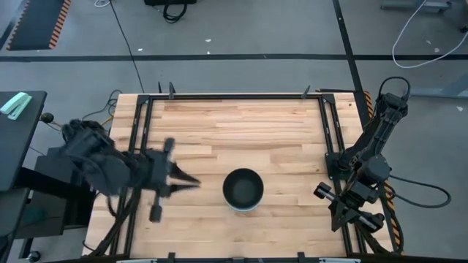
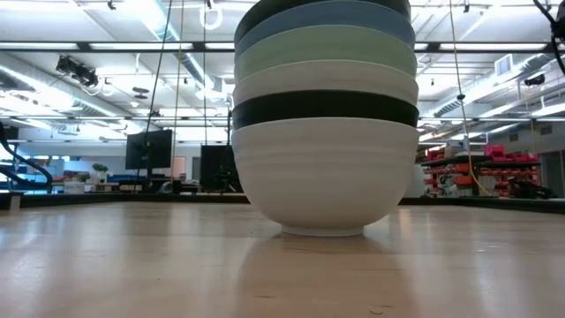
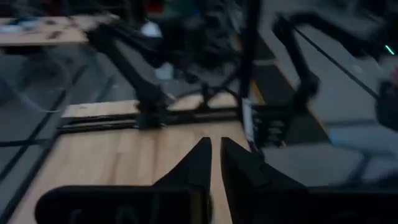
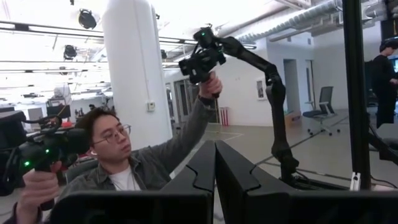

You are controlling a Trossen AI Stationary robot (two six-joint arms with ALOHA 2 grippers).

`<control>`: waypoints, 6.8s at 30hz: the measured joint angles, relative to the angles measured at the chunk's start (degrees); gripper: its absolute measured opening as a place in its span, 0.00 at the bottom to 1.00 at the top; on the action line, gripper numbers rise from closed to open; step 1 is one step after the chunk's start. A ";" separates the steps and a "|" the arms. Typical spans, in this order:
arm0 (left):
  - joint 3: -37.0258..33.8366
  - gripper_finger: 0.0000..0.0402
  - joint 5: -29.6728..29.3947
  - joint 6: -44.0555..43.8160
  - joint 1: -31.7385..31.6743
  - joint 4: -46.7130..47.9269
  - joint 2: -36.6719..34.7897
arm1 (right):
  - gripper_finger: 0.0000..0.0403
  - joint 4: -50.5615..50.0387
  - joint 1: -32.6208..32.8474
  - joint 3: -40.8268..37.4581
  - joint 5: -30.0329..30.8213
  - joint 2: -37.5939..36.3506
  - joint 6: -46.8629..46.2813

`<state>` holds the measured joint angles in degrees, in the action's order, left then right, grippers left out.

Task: Nest bowls inside each other
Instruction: Return to Home Position

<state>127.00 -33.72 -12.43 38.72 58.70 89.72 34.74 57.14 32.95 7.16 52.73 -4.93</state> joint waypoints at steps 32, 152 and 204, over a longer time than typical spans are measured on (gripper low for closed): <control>-42.18 0.12 13.83 2.22 2.33 -23.75 -19.68 | 0.04 -2.22 0.00 0.02 0.01 0.00 0.12; -122.95 0.11 25.95 11.62 1.20 -73.84 -89.47 | 0.04 10.44 -0.50 -31.63 -10.64 -44.06 0.01; -124.18 0.08 27.99 24.84 1.20 -82.78 -89.49 | 0.04 2.99 -6.91 -32.54 -3.78 -44.11 1.68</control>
<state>2.82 -5.74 12.42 39.92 -24.07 0.23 37.74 50.24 0.40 3.38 8.62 -3.25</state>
